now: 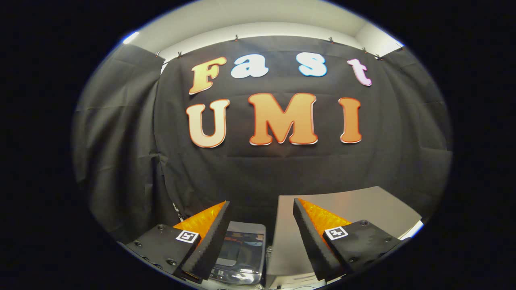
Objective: Put the clothes into the washing machine and then close the washing machine lid.
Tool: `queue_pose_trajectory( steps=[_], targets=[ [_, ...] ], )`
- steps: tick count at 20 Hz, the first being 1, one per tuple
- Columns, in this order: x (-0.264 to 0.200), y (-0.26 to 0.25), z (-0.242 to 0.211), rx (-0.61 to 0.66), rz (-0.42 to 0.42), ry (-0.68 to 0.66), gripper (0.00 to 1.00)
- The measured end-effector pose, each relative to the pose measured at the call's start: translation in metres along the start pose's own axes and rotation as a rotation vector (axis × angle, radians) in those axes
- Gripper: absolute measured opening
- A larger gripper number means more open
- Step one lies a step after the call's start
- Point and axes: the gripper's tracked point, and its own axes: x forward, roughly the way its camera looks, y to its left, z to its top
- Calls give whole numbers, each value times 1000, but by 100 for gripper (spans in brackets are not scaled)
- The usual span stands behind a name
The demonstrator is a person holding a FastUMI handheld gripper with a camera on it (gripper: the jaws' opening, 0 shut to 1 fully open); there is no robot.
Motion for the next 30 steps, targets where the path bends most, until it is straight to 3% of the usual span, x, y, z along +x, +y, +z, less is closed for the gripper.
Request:
queue_pose_trajectory(
  steps=[9, 17, 22, 30],
  targets=[
    [-129, -134, 2, 10, -115, -53, 98],
    [-203, -219, -1, 5, -204, -91, 98],
    [-237, -243, -17, -17, -240, -105, 98],
    [-239, -238, -22, 8, -236, -117, 98]
  ],
)
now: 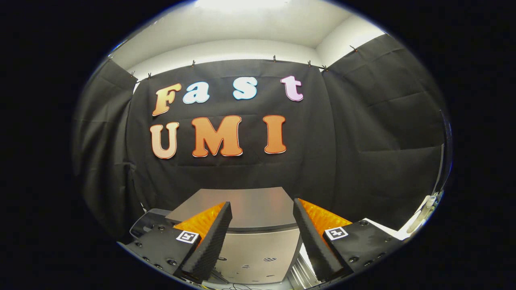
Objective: Put the clothes into the washing machine and then close the washing machine lid.
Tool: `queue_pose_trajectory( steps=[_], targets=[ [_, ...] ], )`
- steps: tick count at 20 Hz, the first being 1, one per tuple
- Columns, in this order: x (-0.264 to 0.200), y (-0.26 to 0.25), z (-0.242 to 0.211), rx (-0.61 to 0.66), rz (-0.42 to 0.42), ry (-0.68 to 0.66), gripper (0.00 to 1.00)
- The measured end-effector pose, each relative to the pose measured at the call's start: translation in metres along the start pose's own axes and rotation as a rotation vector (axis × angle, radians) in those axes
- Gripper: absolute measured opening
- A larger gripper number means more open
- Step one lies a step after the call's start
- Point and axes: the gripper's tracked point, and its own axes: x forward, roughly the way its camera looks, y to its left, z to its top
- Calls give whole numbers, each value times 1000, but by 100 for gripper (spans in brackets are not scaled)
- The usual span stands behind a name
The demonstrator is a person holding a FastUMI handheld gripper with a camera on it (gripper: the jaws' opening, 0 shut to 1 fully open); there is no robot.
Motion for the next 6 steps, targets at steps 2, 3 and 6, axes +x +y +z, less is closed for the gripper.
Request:
queue_pose_trajectory(
  steps=[2, 3, 6],
  targets=[
    [0, 2, 1, -4, -3, -5, 98],
    [-1, 4, 1, -4, -4, -7, 98],
    [0, 8, 3, -3, -11, -10, 98]
  ],
)
